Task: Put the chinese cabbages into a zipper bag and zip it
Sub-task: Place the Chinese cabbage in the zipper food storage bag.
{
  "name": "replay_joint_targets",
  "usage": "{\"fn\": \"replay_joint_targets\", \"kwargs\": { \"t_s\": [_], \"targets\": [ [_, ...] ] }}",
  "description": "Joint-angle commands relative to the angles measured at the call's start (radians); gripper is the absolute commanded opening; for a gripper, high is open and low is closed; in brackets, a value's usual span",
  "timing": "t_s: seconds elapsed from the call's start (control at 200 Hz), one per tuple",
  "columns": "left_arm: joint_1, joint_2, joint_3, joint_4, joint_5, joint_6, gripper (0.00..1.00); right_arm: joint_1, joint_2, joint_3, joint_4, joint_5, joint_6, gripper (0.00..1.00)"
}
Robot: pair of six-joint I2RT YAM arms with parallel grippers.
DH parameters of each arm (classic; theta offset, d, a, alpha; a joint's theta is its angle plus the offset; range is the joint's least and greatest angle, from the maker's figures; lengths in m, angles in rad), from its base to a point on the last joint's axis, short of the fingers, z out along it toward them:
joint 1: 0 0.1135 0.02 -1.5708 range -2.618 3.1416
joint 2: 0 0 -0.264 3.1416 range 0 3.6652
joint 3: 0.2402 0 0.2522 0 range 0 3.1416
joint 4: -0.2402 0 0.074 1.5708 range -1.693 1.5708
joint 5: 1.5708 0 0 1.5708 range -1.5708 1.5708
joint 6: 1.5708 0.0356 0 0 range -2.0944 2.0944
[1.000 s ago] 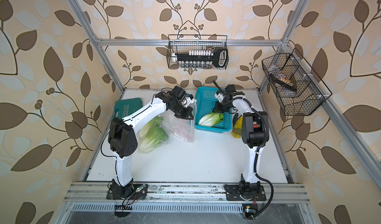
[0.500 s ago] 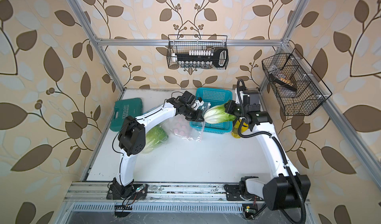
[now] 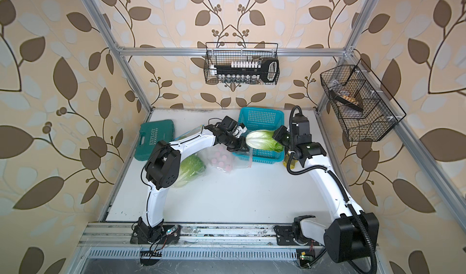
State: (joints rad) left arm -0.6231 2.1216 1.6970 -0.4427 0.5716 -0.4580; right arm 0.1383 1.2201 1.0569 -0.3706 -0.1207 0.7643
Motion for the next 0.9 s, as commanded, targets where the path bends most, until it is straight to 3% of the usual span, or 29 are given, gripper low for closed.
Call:
{"fn": "replay_joint_targets", "kwargs": {
  "t_s": [0.0, 0.275, 0.61, 0.735, 0.895],
  "targets": [
    [-0.003, -0.098, -0.004, 0.041, 0.033, -0.018, 0.0, 0.015, 0.012, -0.032, 0.053, 0.072, 0.044, 0.0],
    [0.014, -0.166, -0.001, 0.054, 0.033, -0.036, 0.0, 0.0, -0.024, -0.099, 0.149, 0.028, 0.139, 0.0],
    [0.008, -0.164, 0.004, 0.028, 0.054, -0.012, 0.0, -0.017, -0.04, -0.071, 0.185, -0.023, 0.18, 0.0],
    [0.01, -0.19, -0.008, 0.026, 0.053, -0.007, 0.0, -0.005, -0.031, -0.012, 0.125, -0.001, 0.151, 0.0],
    [0.009, -0.224, 0.029, 0.0, 0.052, -0.016, 0.0, 0.092, -0.018, -0.05, 0.145, 0.12, 0.177, 0.0]
  ]
}}
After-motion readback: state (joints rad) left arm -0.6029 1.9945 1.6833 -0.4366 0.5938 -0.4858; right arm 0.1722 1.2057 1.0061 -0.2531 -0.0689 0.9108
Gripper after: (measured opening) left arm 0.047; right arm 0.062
